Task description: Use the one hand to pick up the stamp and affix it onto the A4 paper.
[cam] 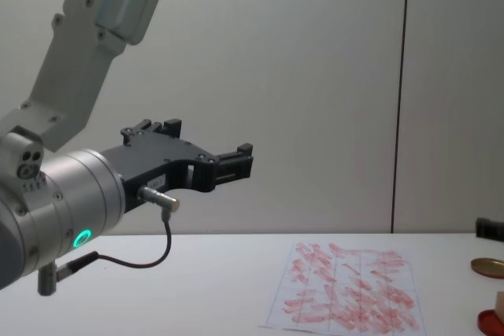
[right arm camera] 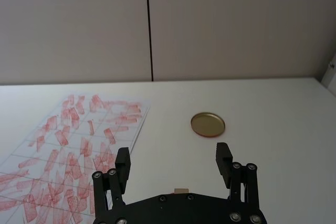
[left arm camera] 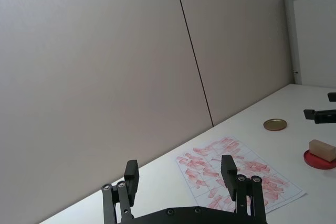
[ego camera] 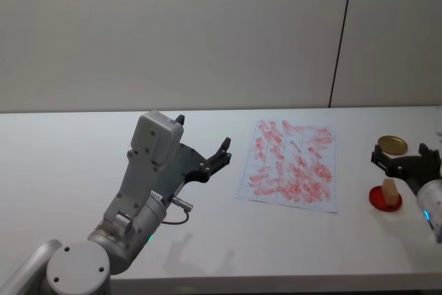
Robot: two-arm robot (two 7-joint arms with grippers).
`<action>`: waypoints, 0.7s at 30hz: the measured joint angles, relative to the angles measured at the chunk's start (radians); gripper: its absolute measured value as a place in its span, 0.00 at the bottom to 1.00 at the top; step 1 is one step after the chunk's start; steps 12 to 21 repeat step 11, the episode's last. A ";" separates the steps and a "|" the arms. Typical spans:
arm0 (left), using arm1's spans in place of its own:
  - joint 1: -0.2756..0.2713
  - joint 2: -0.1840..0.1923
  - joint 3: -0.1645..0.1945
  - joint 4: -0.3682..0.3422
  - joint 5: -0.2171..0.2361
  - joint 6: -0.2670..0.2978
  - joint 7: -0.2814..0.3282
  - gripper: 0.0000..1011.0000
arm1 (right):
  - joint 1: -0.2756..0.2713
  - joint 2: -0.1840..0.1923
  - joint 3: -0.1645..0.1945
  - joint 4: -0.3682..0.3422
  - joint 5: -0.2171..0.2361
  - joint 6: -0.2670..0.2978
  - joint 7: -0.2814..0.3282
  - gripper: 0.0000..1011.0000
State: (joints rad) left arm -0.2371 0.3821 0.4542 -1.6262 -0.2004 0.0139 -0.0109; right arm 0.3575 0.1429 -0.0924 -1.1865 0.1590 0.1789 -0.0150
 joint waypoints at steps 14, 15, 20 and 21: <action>0.000 0.000 0.000 0.000 0.000 0.000 0.000 0.98 | -0.103 0.033 0.014 -0.116 -0.042 -0.170 0.049 0.99; 0.000 0.000 0.000 0.000 0.000 0.000 0.000 0.98 | -0.103 0.033 0.014 -0.116 -0.042 -0.170 0.049 0.99; 0.000 0.000 0.000 0.000 0.000 0.000 0.000 0.98 | -0.103 0.033 0.014 -0.116 -0.042 -0.170 0.049 0.99; 0.000 0.000 0.000 0.000 0.000 0.000 0.000 0.98 | -0.103 0.033 0.014 -0.116 -0.042 -0.170 0.049 0.99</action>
